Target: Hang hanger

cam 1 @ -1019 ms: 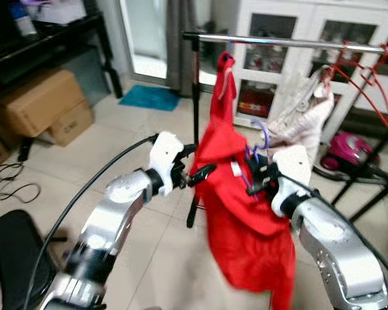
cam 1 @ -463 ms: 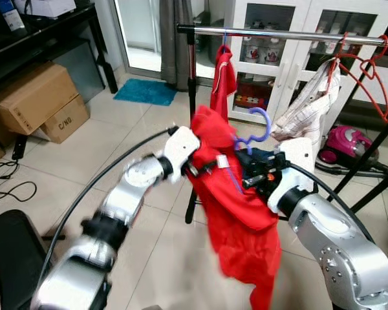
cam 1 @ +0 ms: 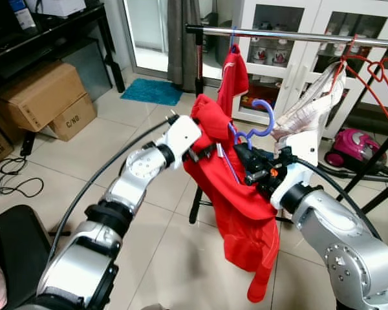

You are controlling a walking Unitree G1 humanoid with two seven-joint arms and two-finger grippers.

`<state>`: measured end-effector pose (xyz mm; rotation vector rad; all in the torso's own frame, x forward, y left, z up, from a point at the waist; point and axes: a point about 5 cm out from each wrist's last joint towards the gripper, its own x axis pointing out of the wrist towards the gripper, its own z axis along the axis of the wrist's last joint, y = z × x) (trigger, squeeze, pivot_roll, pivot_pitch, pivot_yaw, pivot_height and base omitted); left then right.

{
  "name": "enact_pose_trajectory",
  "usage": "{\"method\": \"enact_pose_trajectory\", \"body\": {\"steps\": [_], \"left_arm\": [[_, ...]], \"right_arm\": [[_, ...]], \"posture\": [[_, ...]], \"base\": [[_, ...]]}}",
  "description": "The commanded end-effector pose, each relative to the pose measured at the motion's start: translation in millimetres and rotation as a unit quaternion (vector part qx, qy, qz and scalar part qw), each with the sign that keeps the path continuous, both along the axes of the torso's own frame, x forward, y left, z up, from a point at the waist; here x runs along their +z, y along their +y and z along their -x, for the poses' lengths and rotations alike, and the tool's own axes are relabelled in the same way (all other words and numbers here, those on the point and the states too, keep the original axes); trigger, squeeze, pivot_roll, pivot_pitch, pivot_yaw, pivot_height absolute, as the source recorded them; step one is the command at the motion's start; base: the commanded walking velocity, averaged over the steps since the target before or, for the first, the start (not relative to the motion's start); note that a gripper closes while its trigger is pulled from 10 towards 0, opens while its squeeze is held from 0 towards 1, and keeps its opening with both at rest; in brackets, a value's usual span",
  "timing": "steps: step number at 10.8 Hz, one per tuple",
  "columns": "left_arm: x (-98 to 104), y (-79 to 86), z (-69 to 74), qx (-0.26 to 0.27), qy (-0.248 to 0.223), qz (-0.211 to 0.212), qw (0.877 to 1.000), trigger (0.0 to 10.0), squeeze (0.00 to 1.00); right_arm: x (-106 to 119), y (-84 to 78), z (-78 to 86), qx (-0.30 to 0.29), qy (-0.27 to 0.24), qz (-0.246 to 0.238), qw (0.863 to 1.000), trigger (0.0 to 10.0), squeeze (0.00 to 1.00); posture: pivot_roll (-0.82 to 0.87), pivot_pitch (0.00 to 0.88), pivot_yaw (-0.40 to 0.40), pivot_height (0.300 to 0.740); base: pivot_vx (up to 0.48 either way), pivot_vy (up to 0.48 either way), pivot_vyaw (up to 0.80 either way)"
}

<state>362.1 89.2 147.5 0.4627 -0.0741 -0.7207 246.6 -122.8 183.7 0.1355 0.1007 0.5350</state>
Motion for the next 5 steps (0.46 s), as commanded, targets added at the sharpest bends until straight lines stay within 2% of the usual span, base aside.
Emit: {"method": "enact_pose_trajectory", "body": {"steps": [1,2,4,5], "left_arm": [[10,1.4,-5.6,0.013,-0.017,0.011,1.000,0.0,0.00],[11,0.4,-4.9,0.011,-0.019,0.024,0.999,0.0,0.00],[12,-9.5,6.2,-0.050,0.009,0.092,0.995,0.0,0.00],[13,-8.1,16.1,-0.085,0.011,0.106,0.991,0.0,0.00]], "right_arm": [[9,2.2,0.3,0.012,-0.014,-0.005,1.000,10.0,0.00],[8,0.6,-0.7,0.007,-0.013,-0.004,1.000,10.0,0.00],[8,-3.6,-3.3,-0.005,-0.013,-0.001,1.000,10.0,0.00],[7,-11.2,-5.7,-0.018,-0.013,0.004,1.000,10.0,0.00]], "posture": [[-0.11,0.000,0.060,0.740],[-0.11,0.000,0.061,0.740],[-0.11,0.000,0.062,0.740],[-0.11,0.000,0.074,0.740]], "base": [[0.000,0.000,0.00],[0.000,0.000,0.00],[0.000,0.000,0.00],[0.000,0.000,0.00]]}}
